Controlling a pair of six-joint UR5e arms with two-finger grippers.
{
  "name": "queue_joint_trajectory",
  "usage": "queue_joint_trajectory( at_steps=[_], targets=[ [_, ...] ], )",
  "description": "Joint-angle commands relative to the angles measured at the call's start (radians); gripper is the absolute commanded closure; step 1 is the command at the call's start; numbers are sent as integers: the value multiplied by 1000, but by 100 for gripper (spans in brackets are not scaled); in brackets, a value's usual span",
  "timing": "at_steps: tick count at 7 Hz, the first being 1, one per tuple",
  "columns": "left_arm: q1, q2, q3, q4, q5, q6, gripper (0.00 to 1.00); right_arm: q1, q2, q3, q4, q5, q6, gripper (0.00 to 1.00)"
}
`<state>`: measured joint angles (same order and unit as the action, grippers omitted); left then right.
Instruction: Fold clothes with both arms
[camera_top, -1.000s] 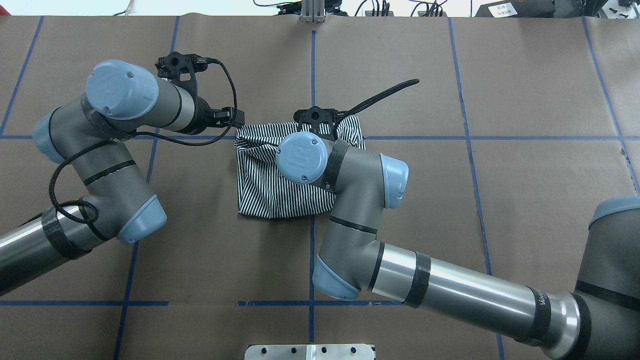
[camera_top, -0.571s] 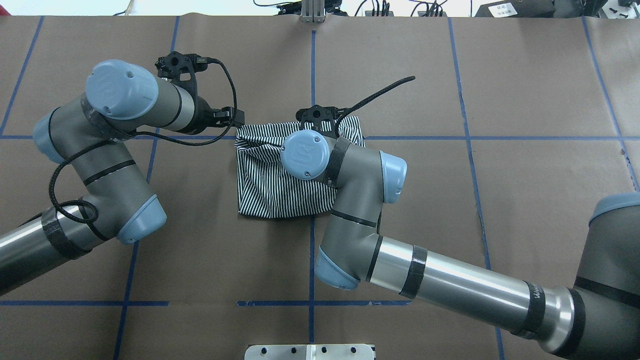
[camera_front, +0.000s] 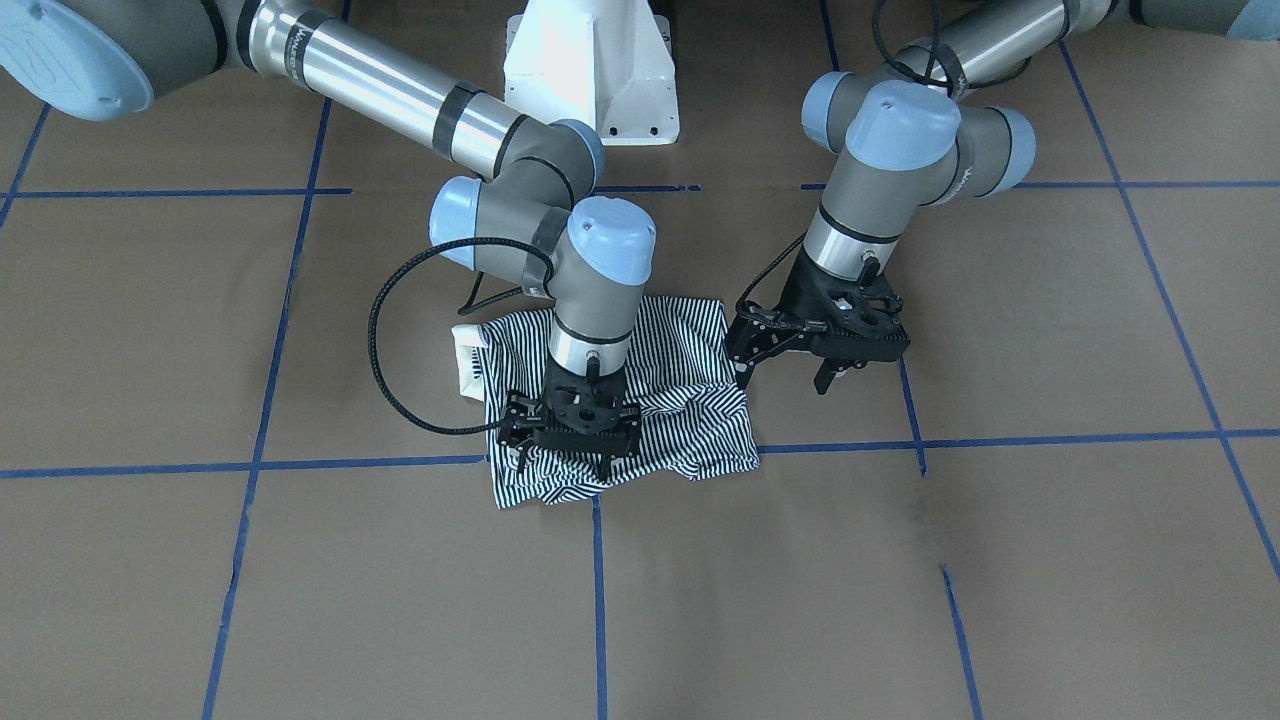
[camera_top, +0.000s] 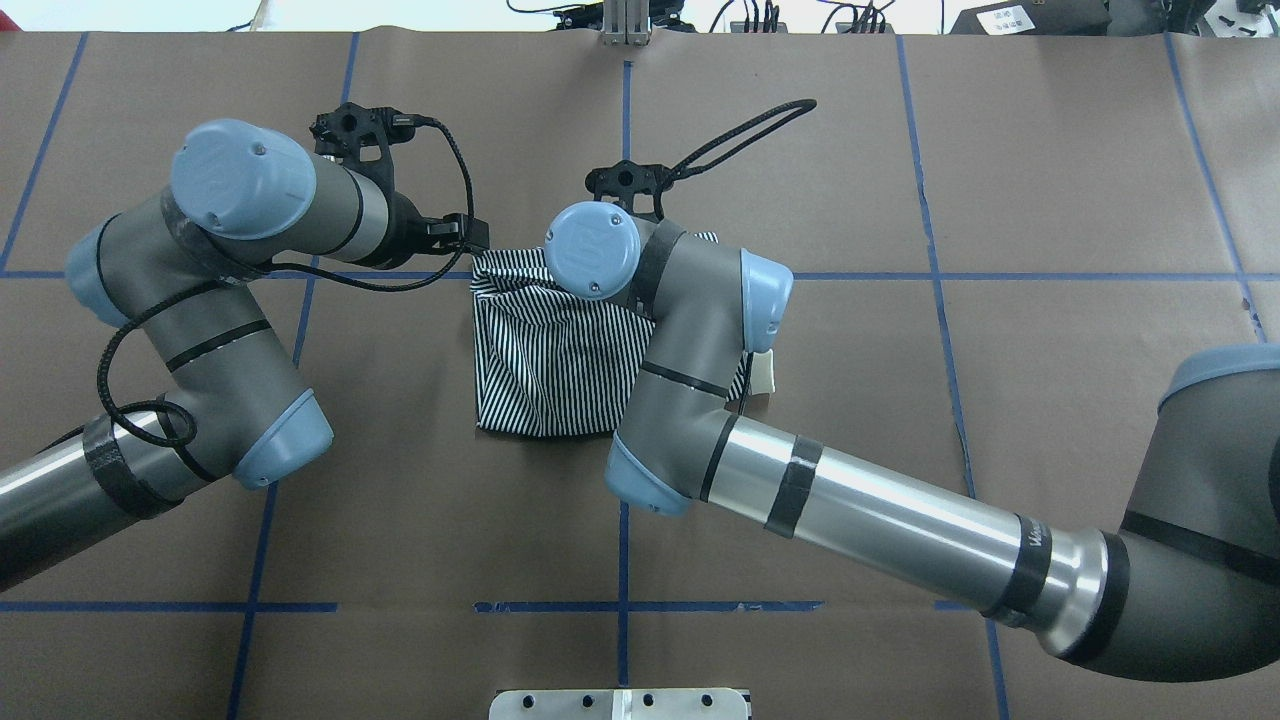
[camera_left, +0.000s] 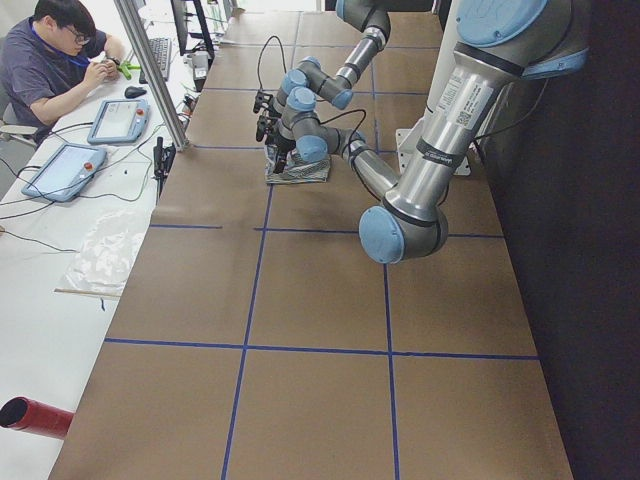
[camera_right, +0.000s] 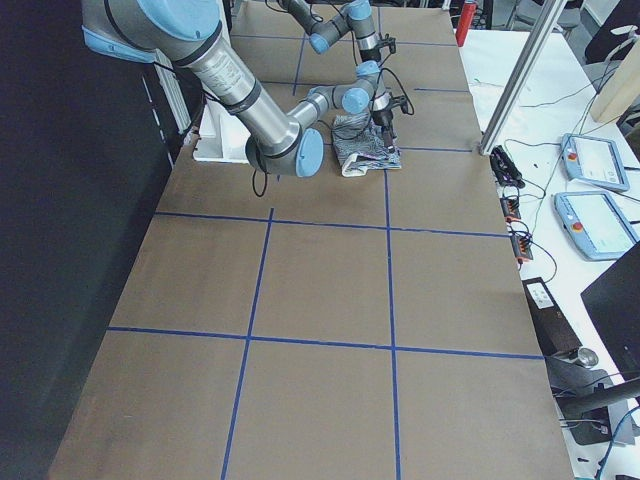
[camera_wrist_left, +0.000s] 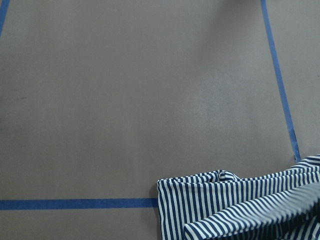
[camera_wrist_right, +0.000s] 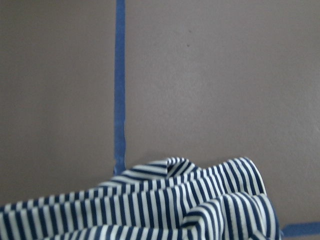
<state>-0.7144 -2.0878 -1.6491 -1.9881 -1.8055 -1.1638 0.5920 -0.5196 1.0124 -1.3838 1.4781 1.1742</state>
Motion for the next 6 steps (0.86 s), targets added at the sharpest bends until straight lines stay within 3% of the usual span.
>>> queue_joint_trajectory(
  at_steps=[1,3,6],
  targets=[
    [3,2,2,2,2,-8,0,116,59,-80,20,83,-84,0],
    [15,-8,18,11,3,-37,0,176,78,-80,19,174,-157,0],
    [131,-21,17,18,24,-126,0,181,64,-14,17,223,-154,0]
  ],
)
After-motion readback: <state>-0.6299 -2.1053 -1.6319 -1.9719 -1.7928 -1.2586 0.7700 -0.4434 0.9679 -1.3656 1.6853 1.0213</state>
